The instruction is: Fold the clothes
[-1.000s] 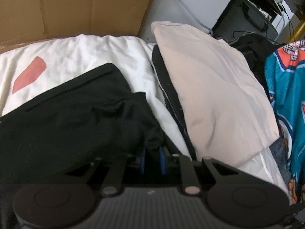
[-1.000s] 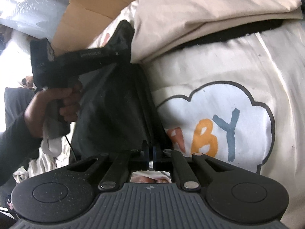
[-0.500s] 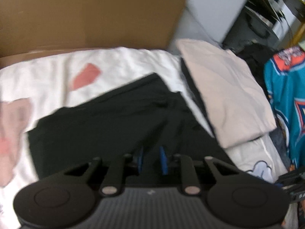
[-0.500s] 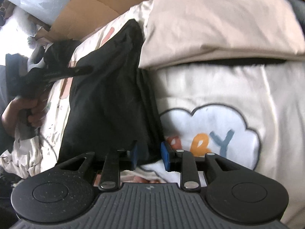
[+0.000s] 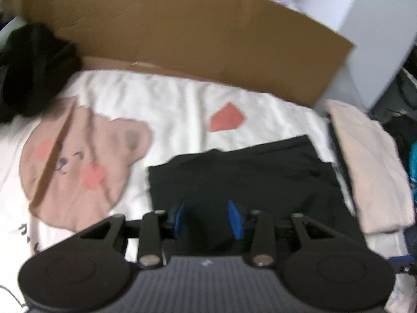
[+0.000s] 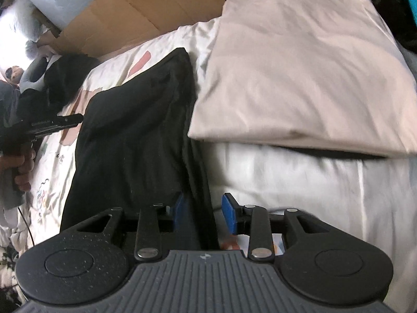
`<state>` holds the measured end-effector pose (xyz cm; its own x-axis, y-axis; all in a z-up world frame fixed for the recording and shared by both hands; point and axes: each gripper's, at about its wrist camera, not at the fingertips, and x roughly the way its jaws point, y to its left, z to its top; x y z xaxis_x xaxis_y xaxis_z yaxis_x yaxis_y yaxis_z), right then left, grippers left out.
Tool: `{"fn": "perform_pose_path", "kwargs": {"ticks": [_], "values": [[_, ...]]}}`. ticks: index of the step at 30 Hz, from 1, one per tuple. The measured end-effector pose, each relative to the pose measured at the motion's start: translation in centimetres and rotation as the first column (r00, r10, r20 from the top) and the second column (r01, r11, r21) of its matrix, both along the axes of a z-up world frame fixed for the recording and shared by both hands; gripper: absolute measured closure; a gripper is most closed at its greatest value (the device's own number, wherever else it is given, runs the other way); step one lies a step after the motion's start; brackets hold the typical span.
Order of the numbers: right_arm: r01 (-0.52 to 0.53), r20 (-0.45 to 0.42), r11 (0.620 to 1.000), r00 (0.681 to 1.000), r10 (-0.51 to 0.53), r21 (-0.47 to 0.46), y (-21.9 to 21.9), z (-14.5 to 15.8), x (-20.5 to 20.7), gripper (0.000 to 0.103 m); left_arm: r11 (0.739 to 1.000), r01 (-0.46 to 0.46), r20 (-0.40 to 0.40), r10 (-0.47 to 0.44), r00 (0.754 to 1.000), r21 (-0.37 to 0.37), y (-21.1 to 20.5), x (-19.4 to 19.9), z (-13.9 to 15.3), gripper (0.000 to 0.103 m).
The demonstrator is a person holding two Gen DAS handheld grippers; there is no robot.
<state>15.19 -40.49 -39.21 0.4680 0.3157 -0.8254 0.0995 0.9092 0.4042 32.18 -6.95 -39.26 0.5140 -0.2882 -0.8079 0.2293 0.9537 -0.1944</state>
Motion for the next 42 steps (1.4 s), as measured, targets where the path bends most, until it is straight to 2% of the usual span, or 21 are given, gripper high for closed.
{"fn": "perform_pose_path", "kwargs": {"ticks": [4, 8, 14, 16, 19, 20, 21, 22, 24, 25, 26, 31, 32, 33, 35, 42], "values": [[-0.051, 0.007, 0.998, 0.999, 0.051, -0.038, 1.6, 0.1, 1.4, 0.054, 0.998, -0.054, -0.031, 0.053, 0.998, -0.012, 1.4, 1.0, -2.0, 0.064], [-0.111, -0.015, 0.989, 0.994, 0.11, -0.099, 3.3, -0.6, 2.6, 0.054, 0.998, -0.056, -0.05, 0.055, 0.997, -0.03, 2.0, 1.4, -2.9, 0.065], [-0.107, -0.02, 0.979, 0.994, 0.105, -0.171, 3.9, -2.0, 3.6, 0.054, 0.997, -0.067, -0.041, 0.066, 0.997, -0.039, 2.0, 2.5, -3.2, 0.064], [-0.104, -0.011, 0.976, 0.994, 0.104, -0.191, 4.0, -2.2, 3.5, 0.058, 0.997, -0.07, -0.039, 0.069, 0.997, -0.038, 1.9, 3.0, -3.3, 0.064], [-0.082, -0.028, 0.971, 0.997, 0.078, -0.225, 3.7, -2.8, 3.4, 0.071, 0.997, -0.064, -0.029, 0.063, 0.998, -0.03, 1.6, 3.6, -3.4, 0.065], [-0.077, -0.038, 0.967, 0.997, 0.07, -0.241, 3.6, -3.0, 3.3, 0.079, 0.998, -0.064, -0.023, 0.063, 0.998, -0.027, 1.5, 3.9, -3.4, 0.065], [-0.073, -0.051, 0.963, 0.997, 0.062, -0.26, 3.4, -3.2, 3.2, 0.093, 0.998, -0.064, -0.016, 0.064, 0.998, -0.024, 1.4, 4.1, -3.4, 0.065], [-0.069, -0.066, 0.96, 0.996, 0.053, -0.272, 3.2, -3.4, 3.2, 0.097, 0.998, -0.065, -0.01, 0.065, 0.998, -0.021, 1.4, 4.3, -3.4, 0.065], [-0.054, -0.075, 0.965, 0.997, 0.035, -0.255, 2.5, -3.4, 2.9, 0.098, 0.997, -0.074, 0.004, 0.074, 0.997, -0.013, 1.3, 4.8, -3.3, 0.065], [-0.044, -0.069, 0.969, 0.997, 0.028, -0.242, 2.2, -3.1, 2.8, 0.098, 0.997, -0.082, 0.008, 0.082, 0.997, -0.009, 1.3, 5.1, -3.2, 0.068], [-0.034, -0.058, 0.973, 0.998, 0.022, -0.229, 1.9, -2.7, 2.6, 0.098, 0.996, -0.09, 0.009, 0.091, 0.996, -0.005, 1.4, 5.3, -3.1, 0.073], [-0.019, 0.008, 0.986, 1.0, 0.021, -0.166, 1.4, -0.5, 2.1, 0.097, 0.996, -0.089, 0.027, 0.09, 0.996, -0.018, 2.6, 4.8, -1.7, 0.073], [-0.024, 0.017, 0.988, 0.999, 0.027, -0.152, 1.4, -0.1, 2.0, 0.09, 0.996, -0.085, 0.028, 0.086, 0.996, -0.02, 2.8, 4.4, -1.3, 0.073], [-0.033, 0.021, 0.989, 0.999, 0.036, -0.142, 1.5, 0.1, 2.1, 0.077, 0.996, -0.081, 0.029, 0.082, 0.996, -0.025, 3.0, 3.8, -1.0, 0.073], [-0.055, 0.026, 0.991, 0.998, 0.059, -0.125, 1.8, 0.3, 2.3, 0.064, 0.997, -0.074, 0.025, 0.075, 0.997, -0.036, 3.4, 2.5, -0.4, 0.073], [-0.123, 0.033, 0.983, 0.991, 0.129, -0.138, 3.7, 0.4, 2.4, 0.064, 0.998, -0.052, -0.017, 0.051, 0.999, -0.042, 5.8, -2.9, 0.1, 0.073]]}}
